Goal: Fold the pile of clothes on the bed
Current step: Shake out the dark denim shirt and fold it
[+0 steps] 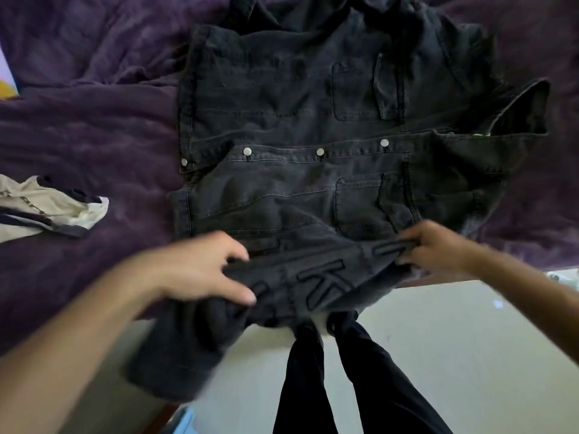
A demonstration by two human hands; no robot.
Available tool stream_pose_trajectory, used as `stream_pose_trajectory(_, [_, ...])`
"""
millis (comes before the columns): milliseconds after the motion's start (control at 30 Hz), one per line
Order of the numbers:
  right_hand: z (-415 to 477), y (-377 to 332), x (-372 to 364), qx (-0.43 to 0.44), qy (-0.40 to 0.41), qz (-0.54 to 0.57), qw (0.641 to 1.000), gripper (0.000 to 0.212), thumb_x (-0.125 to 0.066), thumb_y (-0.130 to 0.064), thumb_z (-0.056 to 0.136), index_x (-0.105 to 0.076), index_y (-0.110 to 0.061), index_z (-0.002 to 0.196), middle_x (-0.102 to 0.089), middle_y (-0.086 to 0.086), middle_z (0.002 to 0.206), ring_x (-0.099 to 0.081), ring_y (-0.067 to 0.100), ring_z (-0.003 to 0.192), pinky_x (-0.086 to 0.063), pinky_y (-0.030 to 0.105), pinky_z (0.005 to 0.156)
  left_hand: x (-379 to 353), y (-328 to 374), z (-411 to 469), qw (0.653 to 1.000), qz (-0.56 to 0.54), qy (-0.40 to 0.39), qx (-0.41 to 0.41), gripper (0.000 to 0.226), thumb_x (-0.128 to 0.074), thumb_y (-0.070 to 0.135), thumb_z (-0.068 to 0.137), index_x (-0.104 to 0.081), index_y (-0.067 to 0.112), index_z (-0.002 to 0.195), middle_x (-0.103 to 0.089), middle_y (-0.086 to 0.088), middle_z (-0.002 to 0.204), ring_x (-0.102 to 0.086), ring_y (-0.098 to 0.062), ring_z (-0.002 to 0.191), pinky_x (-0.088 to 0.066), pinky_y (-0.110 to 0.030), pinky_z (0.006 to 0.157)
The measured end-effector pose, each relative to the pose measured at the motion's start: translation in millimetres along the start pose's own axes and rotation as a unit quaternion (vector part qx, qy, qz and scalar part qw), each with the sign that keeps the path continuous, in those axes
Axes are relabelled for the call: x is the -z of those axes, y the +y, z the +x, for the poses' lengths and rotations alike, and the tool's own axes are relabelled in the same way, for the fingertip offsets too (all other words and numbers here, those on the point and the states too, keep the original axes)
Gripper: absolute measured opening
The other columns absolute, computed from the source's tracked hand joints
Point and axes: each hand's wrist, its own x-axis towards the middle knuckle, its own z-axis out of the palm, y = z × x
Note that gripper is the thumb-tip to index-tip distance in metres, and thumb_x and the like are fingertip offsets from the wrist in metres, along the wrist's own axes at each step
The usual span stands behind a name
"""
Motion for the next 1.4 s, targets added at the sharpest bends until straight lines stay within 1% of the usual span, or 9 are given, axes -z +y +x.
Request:
stream_pose_trajectory(233, [60.2, 6.1, 62.5, -0.066, 0.188, 0.011, 0.98, 0.04, -0.08, -0.035, 0.076, -0.067, -0.018, 0.11, -0.069, 0.007, 0.104, -0.063, 0.025, 0.097, -0.051, 0.037, 0.085, 78.8, -104.1, 70.0, 0.892, -0.101, 0.408, 0.164, 0.034, -0.062, 0.029, 0.091, -0.061, 0.009, 0.118, -0.062, -0.015, 0.123, -0.058, -0.032, 0.11, -0.045, -0.035, 0.092])
stream_pose_trajectory(433, [56.9, 45.2, 10.6, -0.107, 0.241, -0.046, 0.964, 0.087, -0.072, -0.064, 0.07, -0.042, -0.022, 0.14, -0.058, 0.007, 0.132, -0.055, 0.029, 0.12, -0.047, 0.042, 0.098, 2.1, -133.0, 106.3, 0.878, -0.218, 0.398, 0.151, 0.083, -0.071, 0.063, 0.071, -0.038, 0.03, 0.141, -0.046, -0.007, 0.139, -0.048, -0.023, 0.122, -0.04, -0.036, 0.099])
stream_pose_trajectory(567, [50.6, 67.8, -13.5, -0.158, 0.238, -0.024, 0.958, 0.05, -0.07, -0.056, 0.077, -0.065, -0.018, 0.109, -0.069, 0.01, 0.108, -0.062, 0.027, 0.089, -0.047, 0.034, 0.074, 5.0, -113.8, 130.8, 0.833, -0.128, 0.53, 0.089, 0.094, -0.072, 0.059, 0.069, -0.024, 0.033, 0.146, -0.029, -0.003, 0.151, -0.031, -0.026, 0.138, -0.03, -0.046, 0.111])
stream_pose_trajectory(733, [31.6, 67.5, 14.7, -0.127, 0.23, 0.059, 0.963, 0.058, -0.07, -0.07, 0.061, -0.068, -0.012, 0.065, -0.064, 0.0, 0.064, -0.06, 0.019, 0.062, -0.043, 0.03, 0.057, 48.3, -97.2, 152.3, 0.858, -0.221, 0.451, 0.107, 0.079, -0.076, 0.04, 0.078, -0.036, 0.023, 0.144, -0.048, -0.007, 0.142, -0.05, -0.024, 0.123, -0.043, -0.04, 0.102])
stream_pose_trajectory(933, [5.1, 67.0, 70.4, -0.121, 0.251, -0.097, 0.956, 0.042, -0.076, -0.057, 0.069, -0.073, -0.026, 0.097, -0.07, 0.004, 0.094, -0.063, 0.027, 0.089, -0.049, 0.034, 0.078, 8.5, -103.3, 115.4, 0.878, -0.266, 0.392, 0.07, 0.014, -0.069, 0.002, 0.075, -0.067, 0.016, 0.075, -0.07, -0.001, 0.069, -0.062, -0.01, 0.051, -0.048, -0.021, 0.042])
stream_pose_trajectory(1033, [10.1, 61.5, 59.1, -0.121, 0.343, -0.225, 0.904, 0.042, -0.073, -0.039, 0.079, -0.064, -0.018, 0.114, -0.061, 0.017, 0.111, -0.054, 0.04, 0.105, -0.046, 0.049, 0.087, -12.9, -137.4, 89.3, 0.876, -0.286, 0.328, 0.209, 0.014, -0.069, 0.0, 0.075, -0.064, 0.006, 0.086, -0.064, -0.016, 0.078, -0.059, -0.026, 0.06, -0.056, -0.038, 0.056])
stream_pose_trajectory(1167, [26.9, 25.4, -10.5, 0.108, 0.399, -0.252, 0.875, 0.041, -0.061, -0.04, 0.087, -0.064, -0.019, 0.121, -0.058, 0.011, 0.125, -0.05, 0.036, 0.114, -0.042, 0.048, 0.088, -17.0, -151.1, 88.7, 0.825, -0.011, 0.533, 0.186, 0.049, -0.071, 0.019, 0.076, -0.05, 0.016, 0.12, -0.058, -0.019, 0.114, -0.053, -0.039, 0.106, -0.047, -0.047, 0.085])
stream_pose_trajectory(1267, [46.0, 8.0, -66.2, 0.151, 0.261, -0.293, 0.907, 0.06, -0.05, -0.059, 0.088, -0.048, -0.029, 0.139, -0.042, 0.007, 0.148, -0.037, 0.029, 0.137, -0.036, 0.05, 0.101, -33.4, -123.6, 106.8, 0.797, 0.216, 0.564, -0.024, 0.05, -0.057, 0.037, 0.085, -0.05, 0.021, 0.131, -0.051, -0.015, 0.126, -0.047, -0.036, 0.116, -0.04, -0.047, 0.091])
stream_pose_trajectory(1400, [65.6, 23.7, -85.3, 0.021, 0.15, -0.303, 0.941, 0.079, -0.043, -0.07, 0.085, -0.014, -0.038, 0.152, -0.009, -0.002, 0.162, -0.01, 0.021, 0.148, -0.02, 0.046, 0.115, -41.4, -114.4, 133.9, 0.871, 0.272, 0.406, 0.057, 0.036, -0.054, 0.042, 0.092, -0.061, 0.022, 0.12, -0.057, -0.006, 0.126, -0.042, -0.029, 0.126, -0.031, -0.048, 0.102])
